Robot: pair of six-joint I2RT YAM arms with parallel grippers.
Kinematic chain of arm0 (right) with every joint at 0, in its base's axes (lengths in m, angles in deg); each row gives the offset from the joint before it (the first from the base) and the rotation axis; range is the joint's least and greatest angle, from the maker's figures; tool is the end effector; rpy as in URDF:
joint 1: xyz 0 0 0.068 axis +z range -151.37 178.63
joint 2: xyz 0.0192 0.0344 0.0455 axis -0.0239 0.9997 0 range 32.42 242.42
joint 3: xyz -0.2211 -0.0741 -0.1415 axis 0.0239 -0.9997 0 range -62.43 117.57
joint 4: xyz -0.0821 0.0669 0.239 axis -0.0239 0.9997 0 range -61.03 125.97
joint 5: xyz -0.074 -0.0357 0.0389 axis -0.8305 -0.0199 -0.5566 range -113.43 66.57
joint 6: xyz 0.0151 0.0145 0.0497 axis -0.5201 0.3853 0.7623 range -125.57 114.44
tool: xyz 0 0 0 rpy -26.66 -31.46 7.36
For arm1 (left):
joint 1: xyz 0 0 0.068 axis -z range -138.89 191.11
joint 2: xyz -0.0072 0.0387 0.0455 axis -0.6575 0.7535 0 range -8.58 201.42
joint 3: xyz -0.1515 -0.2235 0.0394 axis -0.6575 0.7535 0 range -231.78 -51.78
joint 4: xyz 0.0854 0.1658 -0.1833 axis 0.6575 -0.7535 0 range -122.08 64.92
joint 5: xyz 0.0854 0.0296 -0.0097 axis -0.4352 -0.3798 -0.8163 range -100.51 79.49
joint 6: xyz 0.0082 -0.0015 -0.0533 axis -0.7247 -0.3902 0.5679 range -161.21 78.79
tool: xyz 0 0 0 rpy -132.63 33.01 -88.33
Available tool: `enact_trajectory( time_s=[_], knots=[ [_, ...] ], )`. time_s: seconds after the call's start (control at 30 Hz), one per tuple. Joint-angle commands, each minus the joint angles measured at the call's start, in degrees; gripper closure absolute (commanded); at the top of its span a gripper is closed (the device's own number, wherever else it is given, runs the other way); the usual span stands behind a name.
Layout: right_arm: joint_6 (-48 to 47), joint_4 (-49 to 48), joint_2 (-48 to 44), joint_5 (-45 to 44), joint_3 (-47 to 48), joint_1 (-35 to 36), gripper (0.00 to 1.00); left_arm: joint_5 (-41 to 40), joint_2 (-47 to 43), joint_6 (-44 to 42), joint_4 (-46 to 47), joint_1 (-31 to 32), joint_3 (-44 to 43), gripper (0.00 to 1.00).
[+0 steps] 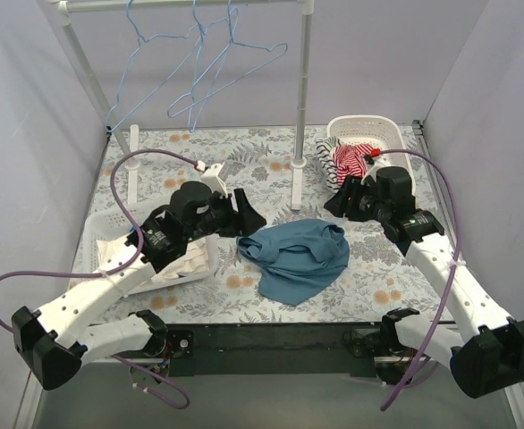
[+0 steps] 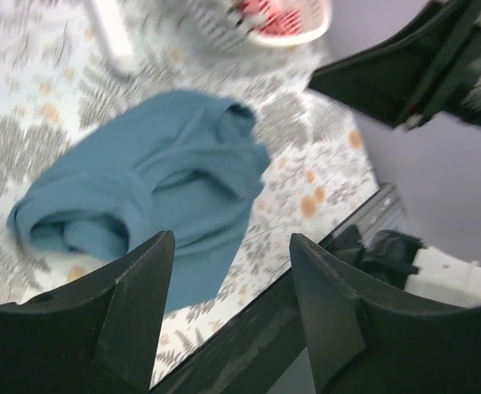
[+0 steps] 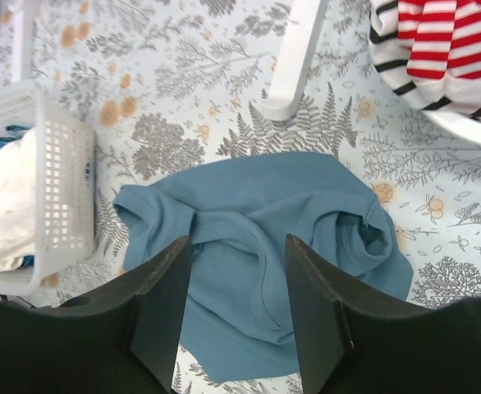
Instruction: Place the tank top on the hanger
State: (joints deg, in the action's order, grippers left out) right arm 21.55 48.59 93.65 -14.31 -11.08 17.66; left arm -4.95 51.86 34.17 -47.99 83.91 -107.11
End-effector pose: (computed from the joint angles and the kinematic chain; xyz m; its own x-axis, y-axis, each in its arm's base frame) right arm 0.2247 0.0835 0.3082 -0.6205 0.2621 -0.7391 -0.1904 0.8640 0.4662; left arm 0.1707 -0.1628 0.3297 -0.8022 -0.5697 -0.1789 -0.1469 0.4787 -0.8656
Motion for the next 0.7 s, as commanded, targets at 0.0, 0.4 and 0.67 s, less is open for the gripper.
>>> enact_trajectory(
  time_s=[0.0, 0.4, 0.67],
  knots=[
    [-0.7, -0.8, -5.1, 1.8, 2.7, 0.0, 0.43, 0.0, -2.0, -4.4, -1.4, -0.4, -12.3, 0.42],
    [-0.8, -2.4, -6.0, 7.4, 0.3, 0.5, 0.43, -16.8, 28.0, -25.6, -4.9, -10.2, -63.3, 0.36],
    [-1.9, -2.4, -5.9, 9.5, 0.2, 0.7, 0.44, 0.4, 40.2, -25.7, -7.1, -24.6, -76.2, 0.42]
  ],
)
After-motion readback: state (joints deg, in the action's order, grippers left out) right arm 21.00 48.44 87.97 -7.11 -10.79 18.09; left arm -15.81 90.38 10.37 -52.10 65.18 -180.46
